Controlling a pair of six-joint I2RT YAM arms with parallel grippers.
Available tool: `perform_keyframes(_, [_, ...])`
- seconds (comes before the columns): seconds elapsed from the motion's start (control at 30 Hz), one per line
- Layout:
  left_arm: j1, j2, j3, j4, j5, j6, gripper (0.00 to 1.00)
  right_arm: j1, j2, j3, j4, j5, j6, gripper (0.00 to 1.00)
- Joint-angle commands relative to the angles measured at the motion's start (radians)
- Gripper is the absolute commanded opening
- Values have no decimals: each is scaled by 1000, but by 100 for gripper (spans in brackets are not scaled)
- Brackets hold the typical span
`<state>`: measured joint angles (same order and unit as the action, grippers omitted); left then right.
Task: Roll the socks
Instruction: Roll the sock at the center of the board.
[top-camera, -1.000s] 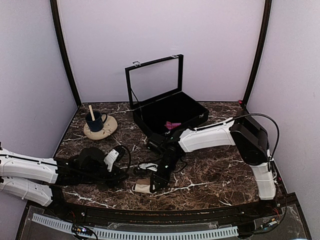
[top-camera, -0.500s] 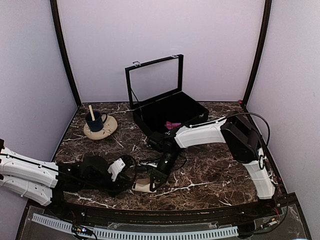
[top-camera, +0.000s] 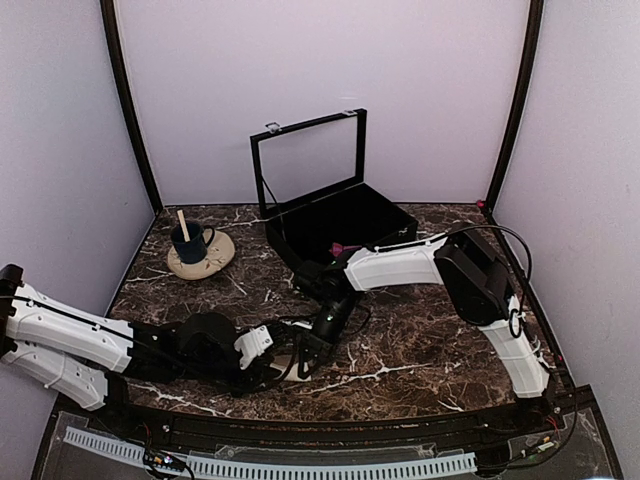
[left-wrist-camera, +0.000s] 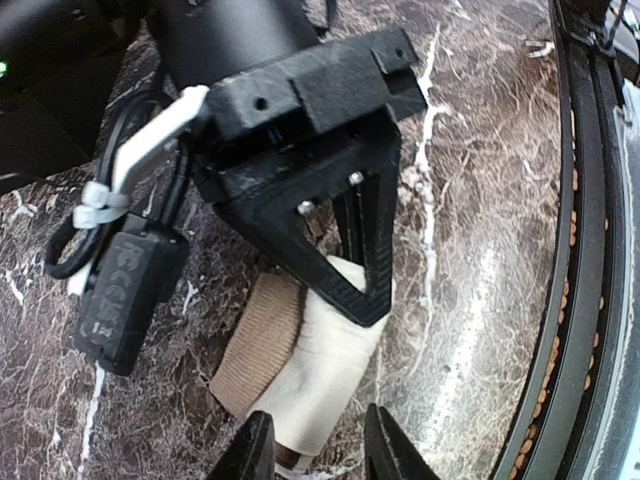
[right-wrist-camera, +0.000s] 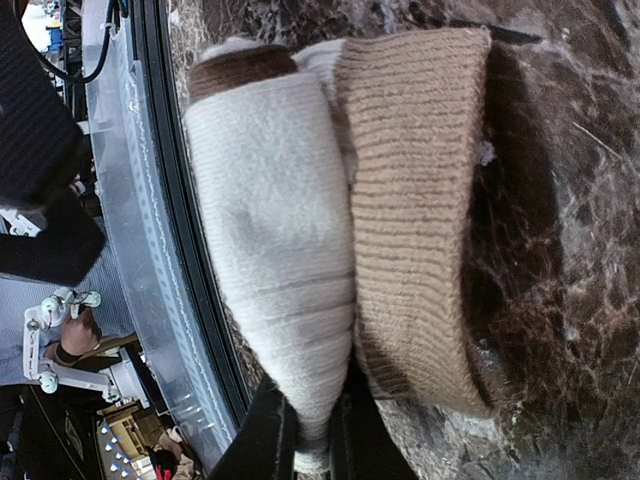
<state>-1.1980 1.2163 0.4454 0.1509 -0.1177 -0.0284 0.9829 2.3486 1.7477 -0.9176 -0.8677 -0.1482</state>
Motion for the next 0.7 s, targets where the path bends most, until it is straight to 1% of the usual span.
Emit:
perform_keyframes(0.0, [-6,28,42,-54,18,72,33,-9,20,24,-26,-6,-7,0])
perform_keyframes(0.43, [-6,164,110,-80,35,141,34,-9,15,12,-35,-19,-19,0])
perform_keyframes(0.67, [-6,217,131,-85,54,150,32,-9,10,-7,-27,-23,-26,0])
